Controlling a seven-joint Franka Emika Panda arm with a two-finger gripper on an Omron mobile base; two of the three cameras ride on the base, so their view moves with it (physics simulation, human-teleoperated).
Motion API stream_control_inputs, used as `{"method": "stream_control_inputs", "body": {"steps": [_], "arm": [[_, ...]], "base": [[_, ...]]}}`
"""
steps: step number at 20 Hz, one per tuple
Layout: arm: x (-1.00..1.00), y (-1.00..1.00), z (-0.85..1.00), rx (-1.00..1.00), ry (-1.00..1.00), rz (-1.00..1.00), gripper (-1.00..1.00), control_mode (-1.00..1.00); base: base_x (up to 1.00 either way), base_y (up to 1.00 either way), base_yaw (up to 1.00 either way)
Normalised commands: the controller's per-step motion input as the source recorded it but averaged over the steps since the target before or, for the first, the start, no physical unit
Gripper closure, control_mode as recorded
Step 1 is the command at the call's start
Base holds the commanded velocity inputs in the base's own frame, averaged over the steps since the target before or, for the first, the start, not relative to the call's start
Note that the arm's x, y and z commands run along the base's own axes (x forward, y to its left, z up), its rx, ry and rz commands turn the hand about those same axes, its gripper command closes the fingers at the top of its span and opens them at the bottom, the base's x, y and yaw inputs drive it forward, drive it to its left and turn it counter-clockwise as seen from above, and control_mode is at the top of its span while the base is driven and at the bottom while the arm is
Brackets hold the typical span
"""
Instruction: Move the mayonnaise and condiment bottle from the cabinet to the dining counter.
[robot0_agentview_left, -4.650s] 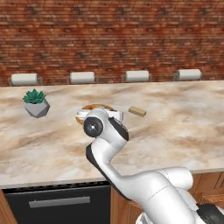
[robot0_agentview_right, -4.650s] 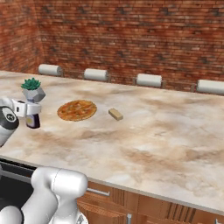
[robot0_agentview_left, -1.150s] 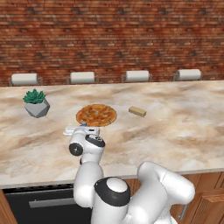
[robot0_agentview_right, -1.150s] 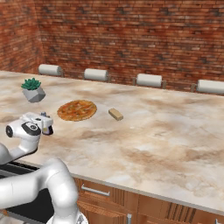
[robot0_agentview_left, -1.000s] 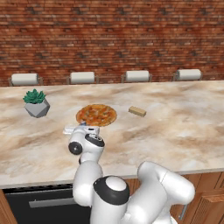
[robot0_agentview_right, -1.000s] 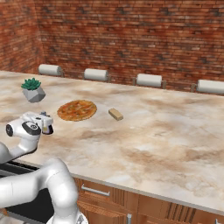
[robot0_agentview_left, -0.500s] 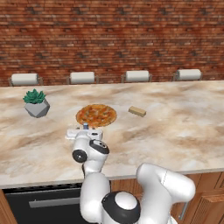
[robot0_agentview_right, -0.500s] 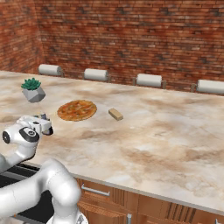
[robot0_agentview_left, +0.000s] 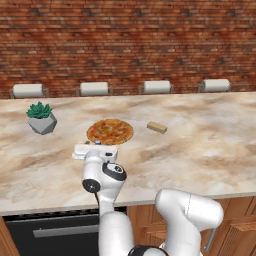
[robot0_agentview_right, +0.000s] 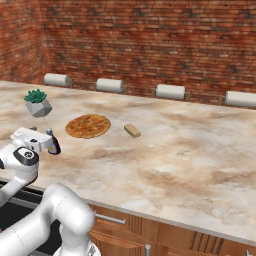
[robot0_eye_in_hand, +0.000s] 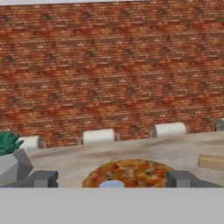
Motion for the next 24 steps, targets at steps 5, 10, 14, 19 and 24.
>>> {"method": "stream_control_inputs", "body": {"steps": [5, 10, 14, 19, 24], "arm": [[-0.19, 0.20, 1.00, 0.04, -0.05, 0.00, -1.00, -1.00], [-0.30, 0.04, 1.00, 0.03, 0.01, 0.00, -1.00, -1.00], [-0.44, -0.10, 1.00, 0.07, 0.17, -0.01, -1.00, -1.00], [-0.57, -0.47, 0.81, 0.11, 0.26, -0.06, -1.00, -1.00], [-0.63, -0.67, 0.64, 0.11, 0.31, -0.09, -1.00, -1.00]], "base": [[0.00, 0.00, 0.00], [0.00, 0.00, 0.00], [0.00, 0.00, 0.00], [0.00, 0.00, 0.00], [0.00, 0.00, 0.00]]}}
